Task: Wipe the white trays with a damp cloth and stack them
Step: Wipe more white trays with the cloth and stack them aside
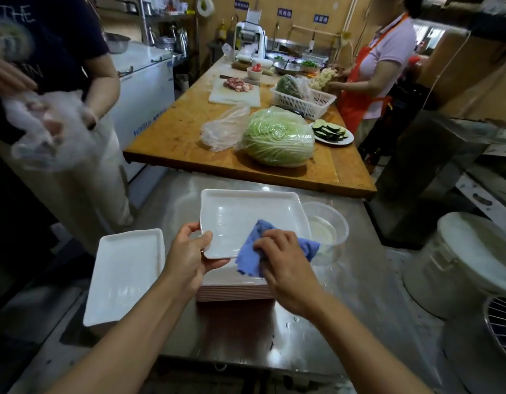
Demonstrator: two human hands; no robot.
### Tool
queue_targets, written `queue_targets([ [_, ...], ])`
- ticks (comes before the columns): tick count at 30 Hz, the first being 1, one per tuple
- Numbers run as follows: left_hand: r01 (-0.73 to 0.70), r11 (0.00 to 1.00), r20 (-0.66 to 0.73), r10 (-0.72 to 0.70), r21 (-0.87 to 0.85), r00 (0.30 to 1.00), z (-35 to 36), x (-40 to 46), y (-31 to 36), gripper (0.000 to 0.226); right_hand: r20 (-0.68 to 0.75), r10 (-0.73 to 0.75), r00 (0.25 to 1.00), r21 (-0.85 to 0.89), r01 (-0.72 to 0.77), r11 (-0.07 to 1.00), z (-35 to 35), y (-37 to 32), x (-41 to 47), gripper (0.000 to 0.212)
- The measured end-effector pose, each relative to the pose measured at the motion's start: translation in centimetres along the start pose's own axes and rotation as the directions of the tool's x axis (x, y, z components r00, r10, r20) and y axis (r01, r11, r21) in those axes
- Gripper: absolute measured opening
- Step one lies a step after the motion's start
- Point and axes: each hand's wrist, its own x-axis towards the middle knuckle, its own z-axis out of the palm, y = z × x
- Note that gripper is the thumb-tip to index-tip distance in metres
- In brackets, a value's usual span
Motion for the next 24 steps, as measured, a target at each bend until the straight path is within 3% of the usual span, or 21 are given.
queue_targets([
  [5,-0.053,0.998,-0.037,0.054,0.039,0.998,0.3,0.0,0.4,0.015,-0.047,-0.173,0.984,-0.126,0.166,0.978,1.2,-1.0,0.9,0.040],
  [9,-0.057,0.993,-0.054,0.063,0.101,0.997,-0.9,0.3,1.5,0.012,-0.135,-0.148,0.980,-0.171,0.124,0.977,-0.4,2.2,-0.2,0.035],
  [15,0.026,0.993,-0.031,-0.022,0.119,0.999,-1.2,0.9,1.5,0.018,-0.202,-0.193,0.960,-0.300,0.127,0.946,-2.1,4.7,-1.3,0.032],
  [22,0.158,0.983,0.026,-0.161,0.098,0.987,-0.1,0.7,1.4,0.015,-0.313,-0.247,0.917,-0.259,0.168,0.951,-3.2,3.9,-0.9,0.022],
  [23,0.155,0.972,0.022,-0.161,0.176,0.987,0.0,0.6,1.4,0.018,-0.318,-0.252,0.914,-0.255,0.173,0.951,-3.6,3.8,-0.7,0.023],
  [24,0.107,0.923,0.004,-0.117,0.371,0.993,0.1,0.8,1.3,0.024,-0.312,-0.253,0.916,-0.255,0.176,0.951,-3.9,3.6,-0.6,0.024],
])
